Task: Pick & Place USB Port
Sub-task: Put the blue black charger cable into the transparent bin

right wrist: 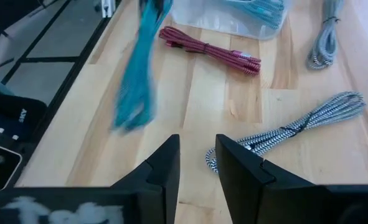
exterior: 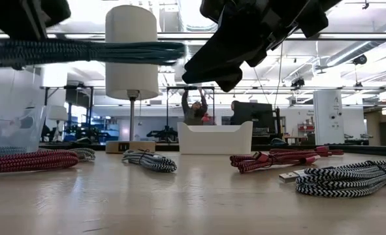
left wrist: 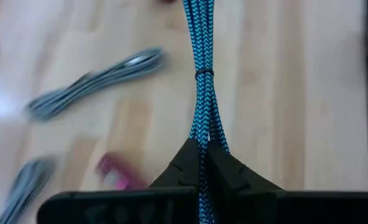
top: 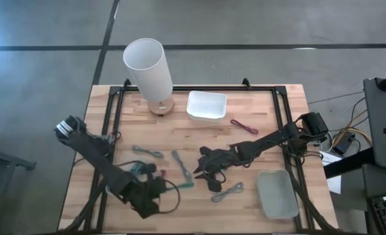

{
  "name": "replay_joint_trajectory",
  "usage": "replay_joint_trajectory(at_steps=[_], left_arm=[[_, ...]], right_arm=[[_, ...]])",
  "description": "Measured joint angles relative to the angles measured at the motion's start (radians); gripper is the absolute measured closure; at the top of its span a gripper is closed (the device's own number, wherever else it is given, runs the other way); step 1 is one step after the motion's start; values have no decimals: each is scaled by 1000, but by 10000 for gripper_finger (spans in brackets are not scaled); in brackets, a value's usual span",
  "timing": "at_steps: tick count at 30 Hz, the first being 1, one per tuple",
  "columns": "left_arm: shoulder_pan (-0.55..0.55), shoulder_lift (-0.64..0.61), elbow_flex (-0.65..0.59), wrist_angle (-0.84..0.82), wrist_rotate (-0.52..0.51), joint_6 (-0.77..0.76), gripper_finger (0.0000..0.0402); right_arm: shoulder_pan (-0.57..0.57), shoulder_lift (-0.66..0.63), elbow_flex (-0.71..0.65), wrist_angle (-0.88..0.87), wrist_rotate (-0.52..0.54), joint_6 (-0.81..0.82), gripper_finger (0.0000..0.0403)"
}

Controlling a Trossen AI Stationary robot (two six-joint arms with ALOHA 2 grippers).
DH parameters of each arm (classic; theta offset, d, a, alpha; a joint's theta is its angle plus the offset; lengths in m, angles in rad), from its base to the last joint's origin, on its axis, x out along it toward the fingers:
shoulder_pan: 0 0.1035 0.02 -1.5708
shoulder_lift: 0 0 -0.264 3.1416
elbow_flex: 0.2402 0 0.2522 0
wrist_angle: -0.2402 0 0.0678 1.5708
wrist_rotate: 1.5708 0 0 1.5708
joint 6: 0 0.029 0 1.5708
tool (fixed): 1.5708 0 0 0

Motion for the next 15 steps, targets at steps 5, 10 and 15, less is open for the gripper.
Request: replay_joint_trajectory(at_steps=[5,10,15], left_arm=[[-21,-91,0,-180,-52,-214,394],[-50,-148,0,-337,-48,-400,394],[-103,-173,0,-430,-3,-578,395]], right_arm=[[0,0,0,0,25,-6,309],[0,0,0,-1,27,-10,305],[2,0,0,-1,41,-24,309]])
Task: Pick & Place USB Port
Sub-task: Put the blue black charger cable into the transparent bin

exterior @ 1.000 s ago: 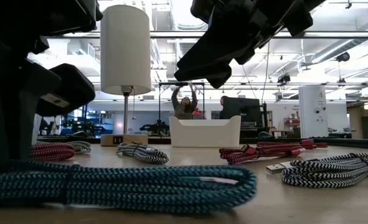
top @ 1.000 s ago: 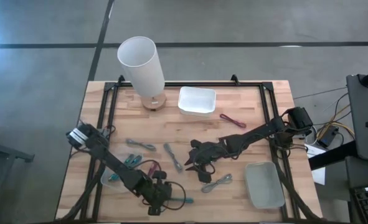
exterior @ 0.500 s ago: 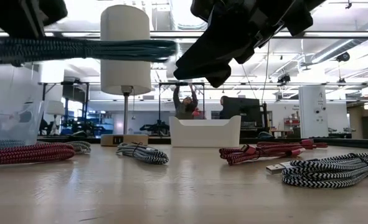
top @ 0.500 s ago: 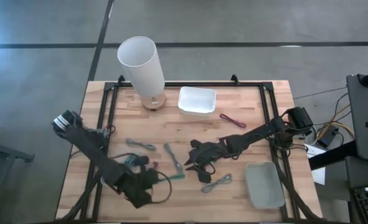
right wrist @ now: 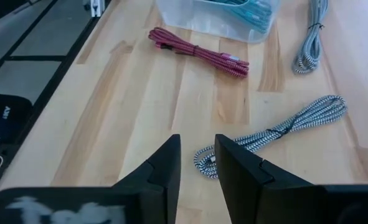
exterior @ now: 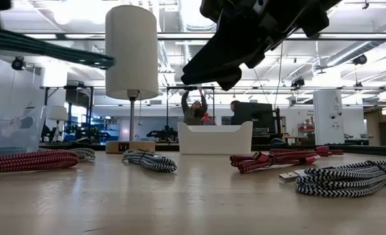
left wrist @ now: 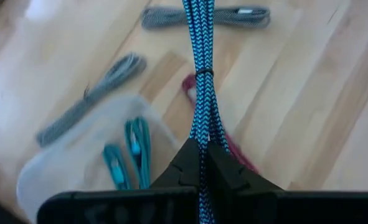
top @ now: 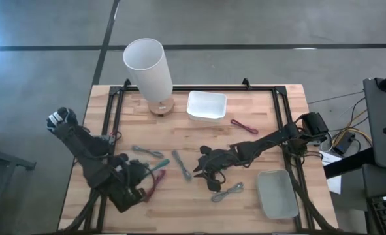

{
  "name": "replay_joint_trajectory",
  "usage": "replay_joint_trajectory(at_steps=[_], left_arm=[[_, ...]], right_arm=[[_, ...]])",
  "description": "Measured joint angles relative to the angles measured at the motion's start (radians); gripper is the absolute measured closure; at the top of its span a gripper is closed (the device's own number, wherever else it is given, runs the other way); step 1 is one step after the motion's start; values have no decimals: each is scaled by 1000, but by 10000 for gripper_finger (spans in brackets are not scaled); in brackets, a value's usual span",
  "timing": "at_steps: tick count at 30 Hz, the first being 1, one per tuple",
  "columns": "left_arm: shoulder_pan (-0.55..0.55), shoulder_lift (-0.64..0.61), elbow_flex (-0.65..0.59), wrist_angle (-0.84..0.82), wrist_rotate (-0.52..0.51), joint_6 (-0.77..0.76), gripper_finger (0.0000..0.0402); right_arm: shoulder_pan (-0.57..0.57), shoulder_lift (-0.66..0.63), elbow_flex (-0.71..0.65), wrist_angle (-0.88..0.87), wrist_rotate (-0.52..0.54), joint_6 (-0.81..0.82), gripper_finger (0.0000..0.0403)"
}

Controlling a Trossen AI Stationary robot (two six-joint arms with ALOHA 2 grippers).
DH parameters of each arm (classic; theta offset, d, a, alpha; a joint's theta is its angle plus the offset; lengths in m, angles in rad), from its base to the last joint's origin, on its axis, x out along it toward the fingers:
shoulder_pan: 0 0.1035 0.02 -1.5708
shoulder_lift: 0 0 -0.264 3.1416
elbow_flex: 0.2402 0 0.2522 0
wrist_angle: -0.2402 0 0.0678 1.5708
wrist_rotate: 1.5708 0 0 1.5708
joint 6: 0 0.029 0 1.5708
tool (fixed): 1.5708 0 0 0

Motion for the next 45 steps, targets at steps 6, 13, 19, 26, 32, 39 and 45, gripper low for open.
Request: replay_joint_trajectory(at_steps=[6,13,19,26,32,39,45], left_arm=[[-98,-2,0,-66,46,-250,395],[-225,26,-3,-127,67,-524,395],[-257,42,-66,-136,136,-623,394],[-253,47,-176,-55,142,-645,393],[-253,47,-236,65,148,-638,393],[-253,47,-291,191,148,-612,392],[-249,47,-329,216,147,-616,390]], right_arm=[[0,0,0,0,5,0,316],[0,0,0,0,5,-5,312],[0,0,0,0,5,-8,317],[0,0,0,0,4,-8,323],[0,0,0,0,4,-8,317],[0,0,0,0,4,-8,323],[0,0,0,0,4,-8,330]])
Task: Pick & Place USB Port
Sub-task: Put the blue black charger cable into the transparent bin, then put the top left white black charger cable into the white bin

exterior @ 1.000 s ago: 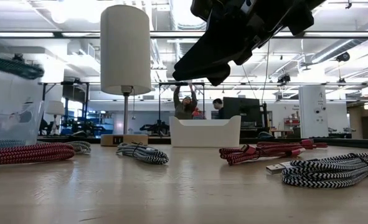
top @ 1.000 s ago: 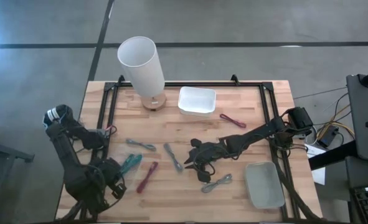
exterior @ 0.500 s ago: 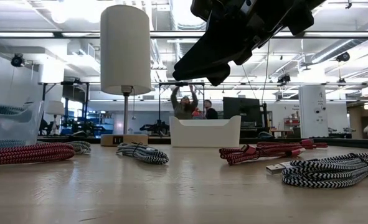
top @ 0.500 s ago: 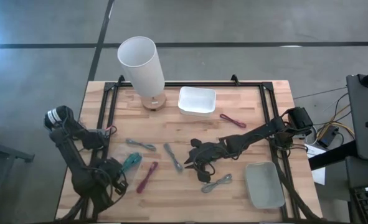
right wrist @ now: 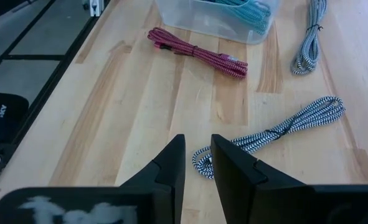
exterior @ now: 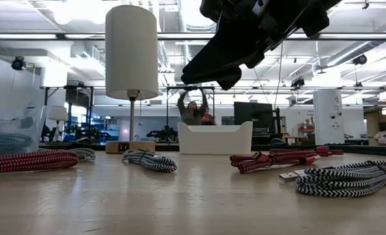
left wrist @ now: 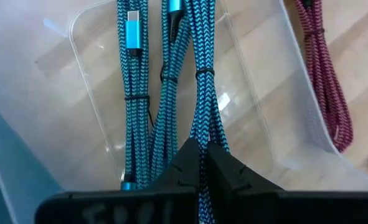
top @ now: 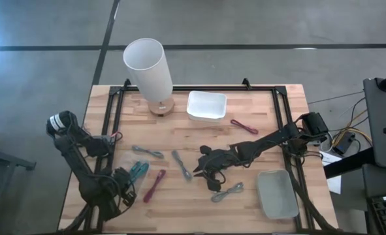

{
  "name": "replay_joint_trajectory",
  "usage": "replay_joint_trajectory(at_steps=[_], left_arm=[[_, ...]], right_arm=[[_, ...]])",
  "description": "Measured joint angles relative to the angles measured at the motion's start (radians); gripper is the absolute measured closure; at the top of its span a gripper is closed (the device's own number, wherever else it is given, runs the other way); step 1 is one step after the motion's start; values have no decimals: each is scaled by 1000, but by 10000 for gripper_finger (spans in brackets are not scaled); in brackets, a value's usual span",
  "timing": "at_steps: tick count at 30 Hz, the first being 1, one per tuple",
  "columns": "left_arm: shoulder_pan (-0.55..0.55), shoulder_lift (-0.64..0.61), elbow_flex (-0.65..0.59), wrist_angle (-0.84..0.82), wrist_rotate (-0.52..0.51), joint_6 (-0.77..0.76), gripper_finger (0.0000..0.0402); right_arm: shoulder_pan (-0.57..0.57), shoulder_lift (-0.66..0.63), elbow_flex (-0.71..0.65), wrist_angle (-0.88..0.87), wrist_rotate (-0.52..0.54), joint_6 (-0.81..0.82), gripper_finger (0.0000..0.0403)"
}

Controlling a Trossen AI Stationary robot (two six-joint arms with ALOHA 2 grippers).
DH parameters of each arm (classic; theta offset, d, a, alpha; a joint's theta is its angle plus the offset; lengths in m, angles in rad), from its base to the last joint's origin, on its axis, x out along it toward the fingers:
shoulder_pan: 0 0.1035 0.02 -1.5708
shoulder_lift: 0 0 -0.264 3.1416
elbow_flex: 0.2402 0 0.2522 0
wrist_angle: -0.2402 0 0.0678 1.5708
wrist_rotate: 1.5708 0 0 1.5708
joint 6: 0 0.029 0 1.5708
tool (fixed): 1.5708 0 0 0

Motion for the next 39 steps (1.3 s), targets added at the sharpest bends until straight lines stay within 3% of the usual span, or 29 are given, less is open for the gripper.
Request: replay_joint_trajectory(at_steps=[13,22,30,39], left_arm=[[2,-1,-33,113,0,106,317],[2,-23,60,22,-7,107,314],[4,-33,178,-133,-176,165,312],[42,-33,215,-148,-365,339,312]], right_arm=[[0,0,0,0,0,0,322],[0,0,0,0,0,0,330],[0,0,0,0,0,0,321],[0,1,0,1,0,0,331]])
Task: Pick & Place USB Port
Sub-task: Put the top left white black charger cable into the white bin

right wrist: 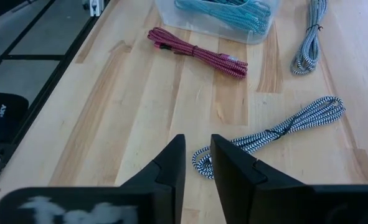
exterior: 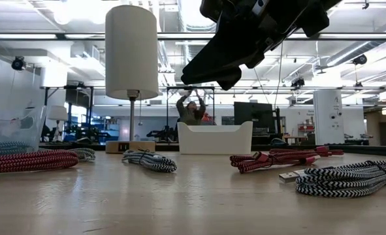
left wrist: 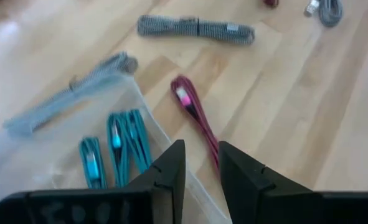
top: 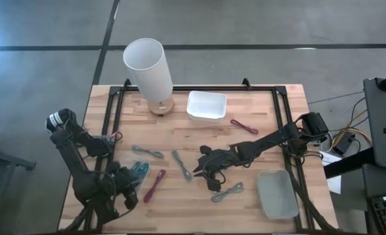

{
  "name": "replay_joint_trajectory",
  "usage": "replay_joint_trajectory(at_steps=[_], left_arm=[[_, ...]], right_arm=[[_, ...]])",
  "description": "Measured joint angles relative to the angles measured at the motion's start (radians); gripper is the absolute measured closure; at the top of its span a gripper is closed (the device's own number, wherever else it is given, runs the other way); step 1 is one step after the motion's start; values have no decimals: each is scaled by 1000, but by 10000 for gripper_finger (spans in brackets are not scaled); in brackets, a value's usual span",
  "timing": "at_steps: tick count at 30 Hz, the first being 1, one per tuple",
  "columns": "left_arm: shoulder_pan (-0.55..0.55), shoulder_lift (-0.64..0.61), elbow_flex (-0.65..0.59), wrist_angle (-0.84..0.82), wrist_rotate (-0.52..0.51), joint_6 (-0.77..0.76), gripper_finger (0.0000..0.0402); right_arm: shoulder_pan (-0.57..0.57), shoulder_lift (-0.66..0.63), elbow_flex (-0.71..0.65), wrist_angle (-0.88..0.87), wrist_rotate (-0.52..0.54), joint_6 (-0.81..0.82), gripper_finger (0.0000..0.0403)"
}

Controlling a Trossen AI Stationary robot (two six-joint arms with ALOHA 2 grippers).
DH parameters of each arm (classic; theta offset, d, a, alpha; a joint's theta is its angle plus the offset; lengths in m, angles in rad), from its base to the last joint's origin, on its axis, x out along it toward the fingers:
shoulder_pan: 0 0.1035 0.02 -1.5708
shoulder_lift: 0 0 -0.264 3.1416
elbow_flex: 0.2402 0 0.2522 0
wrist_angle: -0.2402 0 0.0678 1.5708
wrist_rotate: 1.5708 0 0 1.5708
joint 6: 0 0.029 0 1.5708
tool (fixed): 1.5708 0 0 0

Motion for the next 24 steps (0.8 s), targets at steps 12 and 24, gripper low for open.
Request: replay_joint_trajectory(at_steps=[12,24], left_arm=[[285,0,17,16,73,493,312],[625,5,13,208,350,1093,280]], right_arm=[[0,0,0,1,0,0,322],[0,0,0,3,6,0,326]])
